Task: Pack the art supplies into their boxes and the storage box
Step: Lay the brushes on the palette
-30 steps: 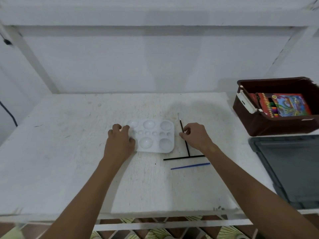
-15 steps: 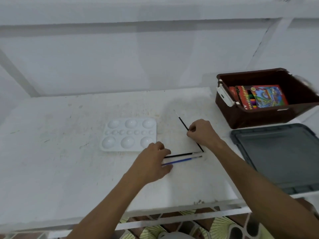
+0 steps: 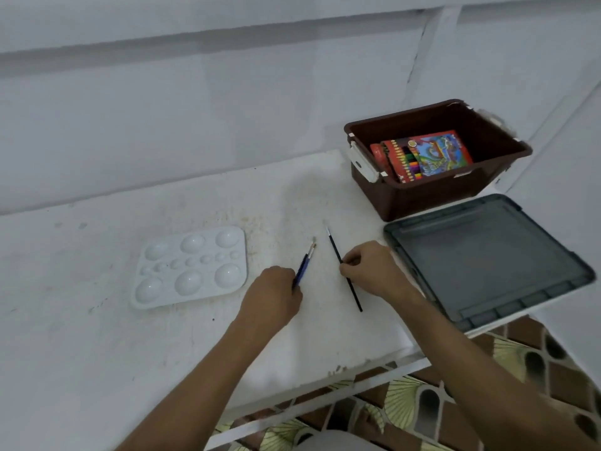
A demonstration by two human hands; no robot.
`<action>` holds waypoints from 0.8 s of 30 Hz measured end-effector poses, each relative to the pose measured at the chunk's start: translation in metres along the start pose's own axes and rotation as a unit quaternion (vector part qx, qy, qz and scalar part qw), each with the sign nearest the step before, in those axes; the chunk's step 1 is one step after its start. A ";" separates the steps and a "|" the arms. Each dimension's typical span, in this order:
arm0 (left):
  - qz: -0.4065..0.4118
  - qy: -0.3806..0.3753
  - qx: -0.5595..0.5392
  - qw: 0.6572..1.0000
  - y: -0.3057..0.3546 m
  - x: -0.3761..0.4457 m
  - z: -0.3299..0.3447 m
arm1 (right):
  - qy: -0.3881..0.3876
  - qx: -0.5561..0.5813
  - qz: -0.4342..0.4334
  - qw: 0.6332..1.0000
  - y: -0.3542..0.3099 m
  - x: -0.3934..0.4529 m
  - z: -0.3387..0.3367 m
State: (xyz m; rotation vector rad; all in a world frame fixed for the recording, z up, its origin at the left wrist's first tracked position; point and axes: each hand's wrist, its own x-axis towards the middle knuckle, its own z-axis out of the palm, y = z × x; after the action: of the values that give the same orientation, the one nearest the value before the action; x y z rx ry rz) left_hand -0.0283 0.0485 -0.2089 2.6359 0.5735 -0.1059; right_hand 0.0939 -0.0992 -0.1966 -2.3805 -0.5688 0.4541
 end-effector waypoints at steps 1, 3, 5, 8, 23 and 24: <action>-0.018 -0.011 -0.016 1.000 0.007 0.004 0.000 | -0.005 -0.002 0.000 1.000 -0.001 0.000 0.003; -0.048 -0.025 -0.062 0.997 0.020 0.011 -0.001 | -0.012 -0.004 -0.007 1.000 -0.004 -0.001 0.009; -0.073 -0.040 -0.151 0.985 0.030 0.014 -0.004 | -0.019 -0.006 -0.013 1.000 -0.007 0.000 0.012; -0.122 -0.086 -0.339 0.929 0.040 0.017 -0.009 | -0.036 -0.009 -0.014 0.999 -0.010 0.000 0.012; 0.173 -0.003 0.146 0.974 -0.003 0.042 -0.015 | -0.112 -0.122 -0.084 0.983 -0.013 0.005 0.006; 0.179 -0.008 0.142 0.974 -0.002 0.043 -0.017 | -0.112 -0.123 -0.088 0.982 -0.012 0.006 0.004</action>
State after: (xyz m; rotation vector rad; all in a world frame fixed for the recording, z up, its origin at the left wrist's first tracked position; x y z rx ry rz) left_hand 0.0098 0.0733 -0.2012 2.9654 0.0726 -0.1035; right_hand 0.0942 -0.0859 -0.1927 -2.4983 -0.9791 0.6063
